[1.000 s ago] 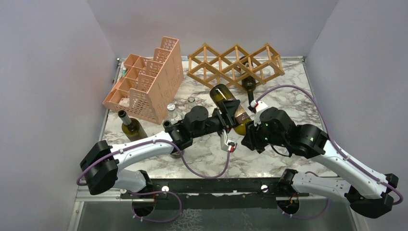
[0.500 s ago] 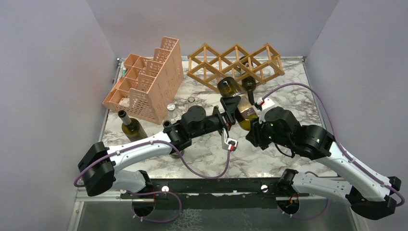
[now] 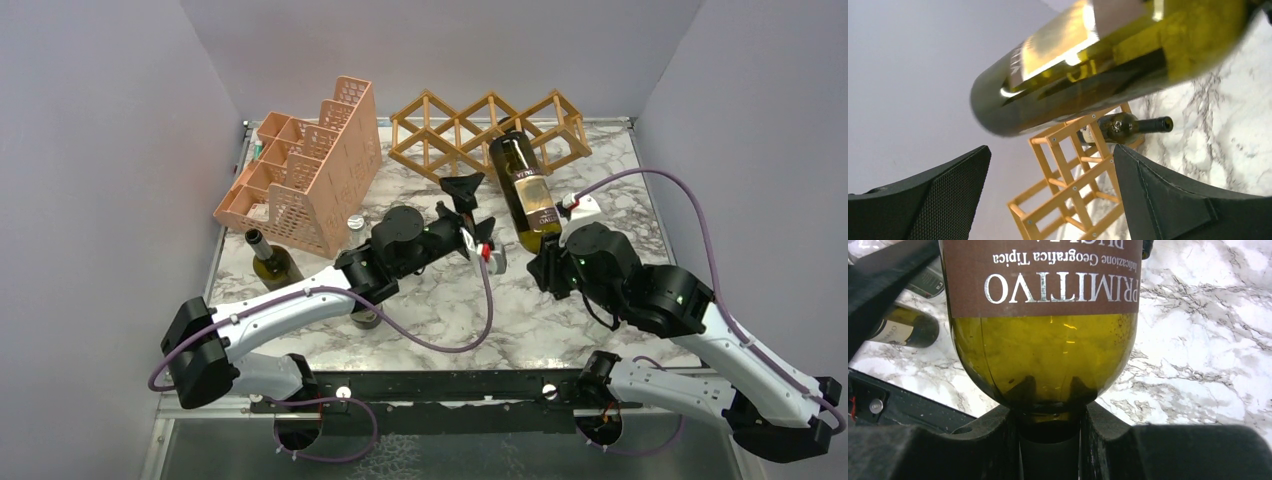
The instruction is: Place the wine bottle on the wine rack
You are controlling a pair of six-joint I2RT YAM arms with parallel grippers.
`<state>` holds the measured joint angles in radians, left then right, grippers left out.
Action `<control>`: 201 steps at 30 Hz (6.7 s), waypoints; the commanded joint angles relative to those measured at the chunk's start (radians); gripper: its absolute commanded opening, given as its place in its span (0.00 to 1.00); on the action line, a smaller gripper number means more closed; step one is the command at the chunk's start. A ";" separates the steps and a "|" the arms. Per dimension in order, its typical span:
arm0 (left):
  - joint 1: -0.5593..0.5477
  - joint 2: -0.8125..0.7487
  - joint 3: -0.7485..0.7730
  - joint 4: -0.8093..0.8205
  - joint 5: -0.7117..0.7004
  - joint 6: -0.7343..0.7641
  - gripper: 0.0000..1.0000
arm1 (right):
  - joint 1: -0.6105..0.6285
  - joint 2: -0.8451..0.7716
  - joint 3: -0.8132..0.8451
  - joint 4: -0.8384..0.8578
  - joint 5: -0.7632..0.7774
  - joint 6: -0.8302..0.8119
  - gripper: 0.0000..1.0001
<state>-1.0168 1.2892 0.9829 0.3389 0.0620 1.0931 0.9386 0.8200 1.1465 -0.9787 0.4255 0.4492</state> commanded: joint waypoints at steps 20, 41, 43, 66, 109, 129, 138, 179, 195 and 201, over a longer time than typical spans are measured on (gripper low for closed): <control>-0.005 -0.386 -0.065 0.031 -0.421 -1.140 0.99 | -0.002 0.111 -0.246 0.500 -0.145 0.100 0.01; -0.005 -0.364 0.028 -0.186 -0.466 -1.114 0.99 | -0.080 0.498 -0.264 0.685 -0.081 0.202 0.01; -0.004 -0.363 0.040 -0.199 -0.423 -1.086 0.99 | -0.095 0.524 -0.253 0.701 -0.097 0.190 0.01; -0.005 -0.398 0.050 -0.257 -0.402 -0.990 0.99 | -0.147 0.790 -0.064 0.710 -0.073 0.152 0.01; -0.005 -0.424 0.075 -0.294 -0.392 -0.997 0.99 | -0.270 1.088 0.261 0.686 -0.033 0.250 0.01; -0.004 -0.398 0.081 -0.287 -0.386 -1.000 0.99 | -0.302 0.953 0.070 0.748 -0.043 0.212 0.01; -0.005 -0.394 0.081 -0.287 -0.388 -1.000 0.99 | -0.345 0.979 0.114 0.848 -0.155 -0.018 0.01; -0.004 -0.395 0.067 -0.275 -0.412 -0.983 0.99 | -0.405 1.190 0.408 0.744 -0.156 -0.036 0.65; -0.004 -0.425 0.050 -0.262 -0.410 -0.978 0.99 | -0.405 0.838 0.270 0.609 -0.284 -0.069 0.70; -0.004 -0.425 0.032 -0.240 -0.392 -0.965 0.99 | -0.406 0.539 0.101 0.484 -0.132 -0.107 0.70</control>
<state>-1.0168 0.8795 1.0264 0.0544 -0.3405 0.1131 0.5365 1.5249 1.3327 -0.3672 0.1841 0.3782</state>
